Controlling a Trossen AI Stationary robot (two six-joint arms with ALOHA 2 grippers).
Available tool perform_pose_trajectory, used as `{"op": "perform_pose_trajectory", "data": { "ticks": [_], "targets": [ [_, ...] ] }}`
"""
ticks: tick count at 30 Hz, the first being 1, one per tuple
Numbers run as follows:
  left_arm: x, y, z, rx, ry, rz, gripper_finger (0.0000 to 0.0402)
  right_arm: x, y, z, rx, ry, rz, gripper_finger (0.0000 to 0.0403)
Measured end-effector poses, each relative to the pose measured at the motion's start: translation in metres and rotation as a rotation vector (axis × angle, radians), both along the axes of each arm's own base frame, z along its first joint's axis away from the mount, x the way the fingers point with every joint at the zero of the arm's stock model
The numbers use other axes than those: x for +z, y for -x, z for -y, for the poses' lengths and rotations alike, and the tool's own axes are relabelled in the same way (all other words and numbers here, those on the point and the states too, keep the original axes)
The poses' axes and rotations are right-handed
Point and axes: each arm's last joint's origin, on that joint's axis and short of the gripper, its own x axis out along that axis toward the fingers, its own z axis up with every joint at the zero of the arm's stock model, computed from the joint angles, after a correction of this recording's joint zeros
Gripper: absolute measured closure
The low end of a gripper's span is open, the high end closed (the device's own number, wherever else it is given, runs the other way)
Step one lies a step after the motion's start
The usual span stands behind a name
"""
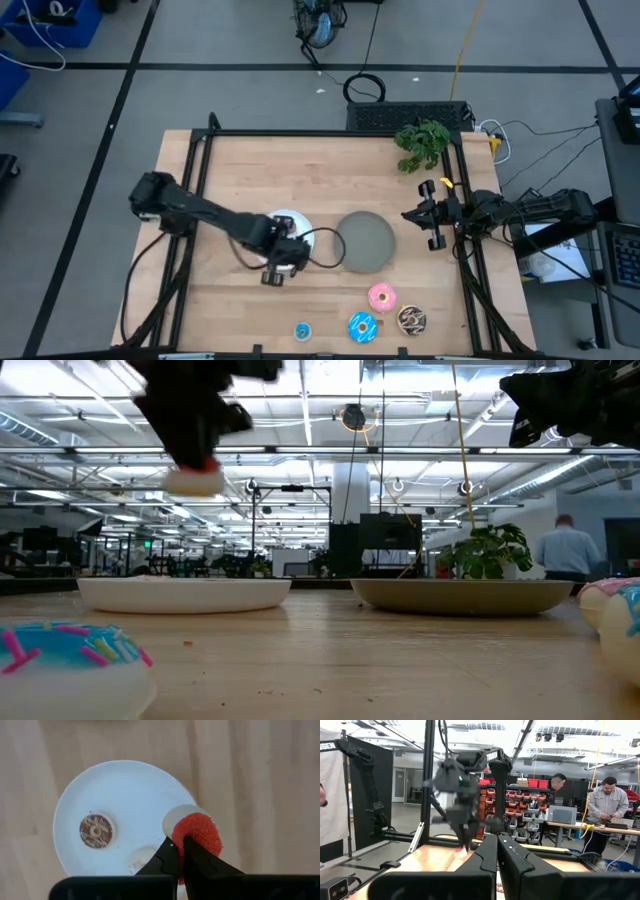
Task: Pick & Place donuts
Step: Put the small orange doughnut on the white plate
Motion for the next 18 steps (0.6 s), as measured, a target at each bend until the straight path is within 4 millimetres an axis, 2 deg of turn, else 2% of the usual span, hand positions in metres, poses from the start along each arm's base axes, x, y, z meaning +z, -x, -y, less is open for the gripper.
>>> {"op": "perform_pose_trajectory", "data": {
  "ticks": [5, 9, 12, 15, 18],
  "targets": [
    [-0.027, -0.021, -0.033, -0.015, -0.02, -0.065, 0.0367, 0.0, 0.0, 0.0, 0.0, 0.0, 0.0, 0.0403],
    [-0.042, -0.036, -0.061, 0.016, 0.007, -0.064, 0.0383, 0.0, 0.0, 0.0, -0.002, 0.008, 0.001, 0.0403],
    [-0.045, -0.046, -0.078, 0.043, 0.056, -0.006, 0.0394, 0.0, 0.0, 0.0, -0.002, 0.008, 0.0, 0.0403],
    [-0.046, -0.053, -0.086, 0.054, 0.111, 0.048, 0.0384, 0.0, 0.0, 0.0, -0.002, 0.008, 0.001, 0.0403],
    [-0.048, -0.051, -0.087, 0.047, 0.102, 0.025, 0.0372, 0.0, 0.0, 0.0, -0.004, 0.013, 0.002, 0.0403]
  ]
}}
